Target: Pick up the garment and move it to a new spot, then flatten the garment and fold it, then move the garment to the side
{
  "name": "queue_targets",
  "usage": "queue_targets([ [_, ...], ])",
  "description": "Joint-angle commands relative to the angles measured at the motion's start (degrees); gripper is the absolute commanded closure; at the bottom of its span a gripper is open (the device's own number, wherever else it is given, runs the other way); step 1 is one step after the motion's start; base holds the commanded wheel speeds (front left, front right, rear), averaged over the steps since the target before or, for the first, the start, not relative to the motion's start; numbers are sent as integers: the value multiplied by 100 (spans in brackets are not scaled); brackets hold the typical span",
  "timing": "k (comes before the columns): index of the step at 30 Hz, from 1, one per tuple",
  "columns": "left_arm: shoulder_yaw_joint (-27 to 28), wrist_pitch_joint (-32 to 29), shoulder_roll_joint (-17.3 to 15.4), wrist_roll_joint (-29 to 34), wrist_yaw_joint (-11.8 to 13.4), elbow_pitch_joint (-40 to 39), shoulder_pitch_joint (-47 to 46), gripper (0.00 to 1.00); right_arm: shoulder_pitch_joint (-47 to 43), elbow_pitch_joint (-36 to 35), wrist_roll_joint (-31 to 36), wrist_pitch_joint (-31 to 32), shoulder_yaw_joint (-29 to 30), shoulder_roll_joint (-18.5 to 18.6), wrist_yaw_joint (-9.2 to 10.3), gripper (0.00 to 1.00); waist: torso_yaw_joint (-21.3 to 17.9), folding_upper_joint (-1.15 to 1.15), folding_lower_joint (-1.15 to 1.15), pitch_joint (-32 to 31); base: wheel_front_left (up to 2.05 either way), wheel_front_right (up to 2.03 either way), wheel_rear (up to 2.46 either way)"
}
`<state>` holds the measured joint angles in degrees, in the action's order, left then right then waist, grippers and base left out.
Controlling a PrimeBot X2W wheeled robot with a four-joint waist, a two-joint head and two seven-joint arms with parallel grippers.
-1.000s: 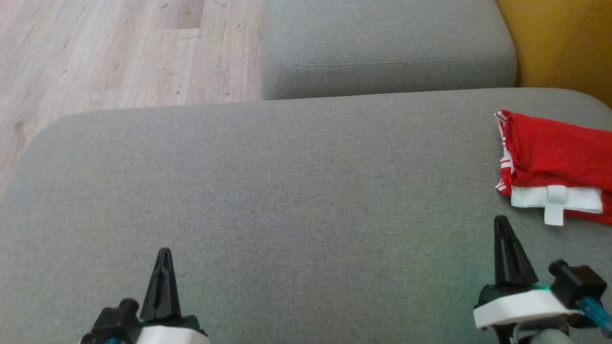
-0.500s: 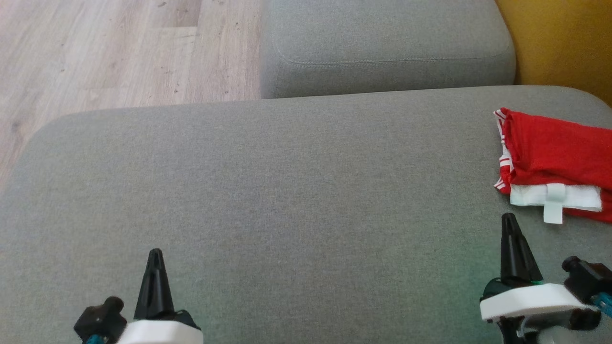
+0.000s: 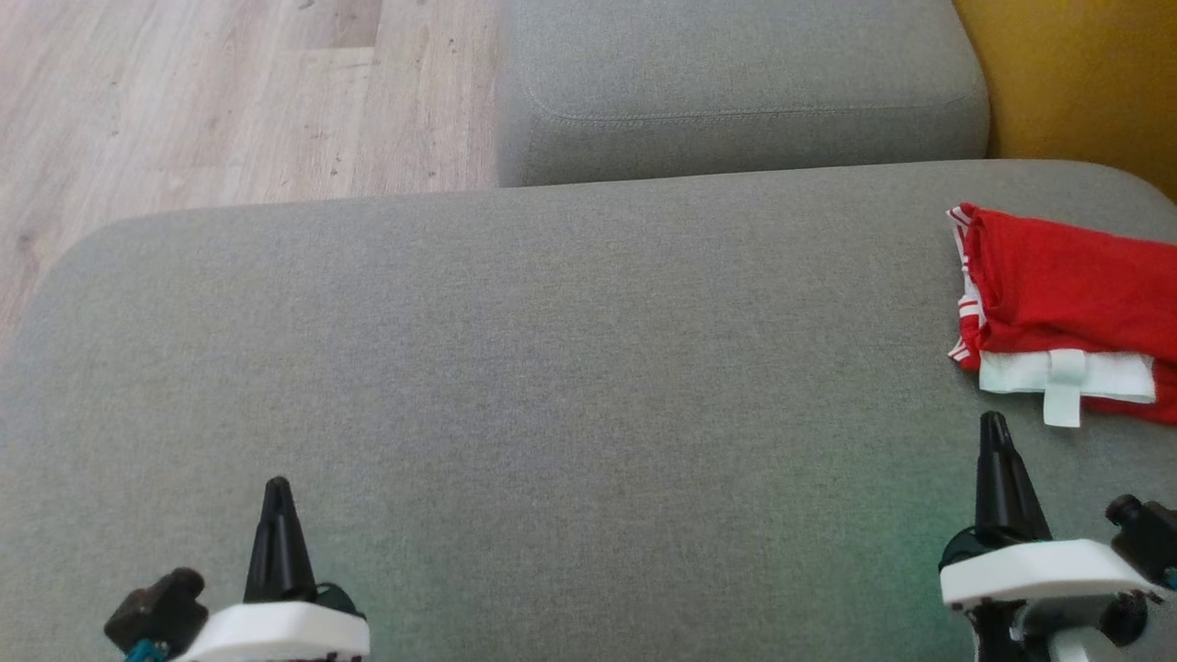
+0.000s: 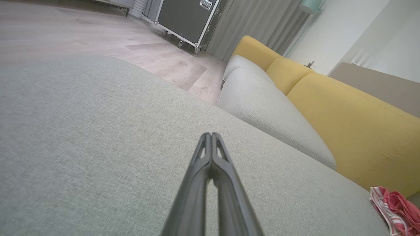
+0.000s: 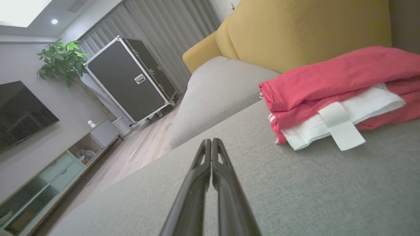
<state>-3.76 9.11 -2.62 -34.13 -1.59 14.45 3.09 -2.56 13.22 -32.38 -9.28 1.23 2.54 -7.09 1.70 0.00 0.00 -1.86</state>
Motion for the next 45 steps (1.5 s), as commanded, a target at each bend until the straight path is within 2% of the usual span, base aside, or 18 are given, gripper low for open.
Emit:
queue_targets([
  [1,116,-33,-7,-179,-38,-165,-326,100,341,-153,-205,46,17,38,-12,100,-3,0,0,4,0,0,0],
  [45,560,-777,-16,-2922,-307,-104,-620,100,598,-41,-3042,770,239,57,-25,100,-85,0,0,102,0,0,0],
])
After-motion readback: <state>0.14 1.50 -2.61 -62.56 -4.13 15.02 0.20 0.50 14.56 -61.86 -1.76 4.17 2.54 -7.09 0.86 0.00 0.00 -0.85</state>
